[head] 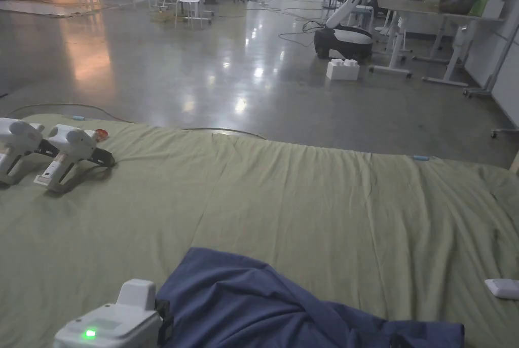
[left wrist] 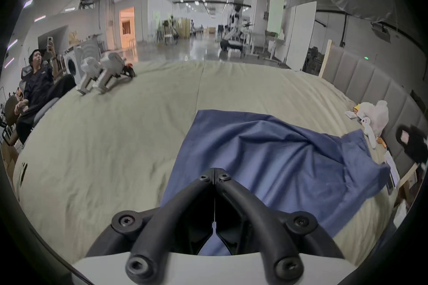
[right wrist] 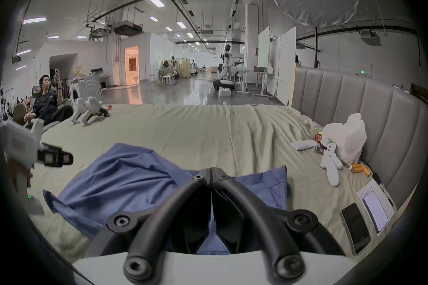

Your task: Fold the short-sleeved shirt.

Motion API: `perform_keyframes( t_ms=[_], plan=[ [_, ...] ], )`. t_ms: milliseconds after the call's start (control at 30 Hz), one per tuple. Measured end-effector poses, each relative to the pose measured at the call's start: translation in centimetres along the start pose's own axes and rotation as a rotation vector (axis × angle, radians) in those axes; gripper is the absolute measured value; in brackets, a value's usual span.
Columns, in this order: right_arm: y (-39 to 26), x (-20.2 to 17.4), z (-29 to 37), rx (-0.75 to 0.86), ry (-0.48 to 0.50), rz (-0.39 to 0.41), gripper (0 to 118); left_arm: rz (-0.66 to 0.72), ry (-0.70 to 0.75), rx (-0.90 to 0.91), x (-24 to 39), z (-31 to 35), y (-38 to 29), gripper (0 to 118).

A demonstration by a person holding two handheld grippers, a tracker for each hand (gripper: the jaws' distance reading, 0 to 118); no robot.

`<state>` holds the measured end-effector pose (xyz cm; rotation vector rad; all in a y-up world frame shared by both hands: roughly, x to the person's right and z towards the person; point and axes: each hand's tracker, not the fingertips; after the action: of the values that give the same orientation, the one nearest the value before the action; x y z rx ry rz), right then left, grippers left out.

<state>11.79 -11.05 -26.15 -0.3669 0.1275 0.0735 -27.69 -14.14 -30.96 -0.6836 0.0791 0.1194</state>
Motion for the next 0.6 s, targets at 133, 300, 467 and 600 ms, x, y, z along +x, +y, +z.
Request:
perform_keyframes(
  t_ms=[133,300,467,600],
  plan=[
    [-0.5,1.0,-1.7,-0.039,-0.009,0.013,0,0.001,0.005,-0.059,-1.7,-6.6,5.1,19],
    [-1.1,2.4,-3.7,-0.088,-0.036,0.024,0,-0.031,0.026,-0.125,-2.4,-14.0,9.9,93],
    [-2.2,3.9,-5.2,-0.135,-0.062,0.025,0,-0.040,0.068,-0.187,-1.9,-19.7,11.4,94],
    [-2.8,5.1,-5.7,-0.172,-0.079,0.031,0,-0.126,0.116,-0.267,-0.8,-23.2,10.1,94]
  ],
)
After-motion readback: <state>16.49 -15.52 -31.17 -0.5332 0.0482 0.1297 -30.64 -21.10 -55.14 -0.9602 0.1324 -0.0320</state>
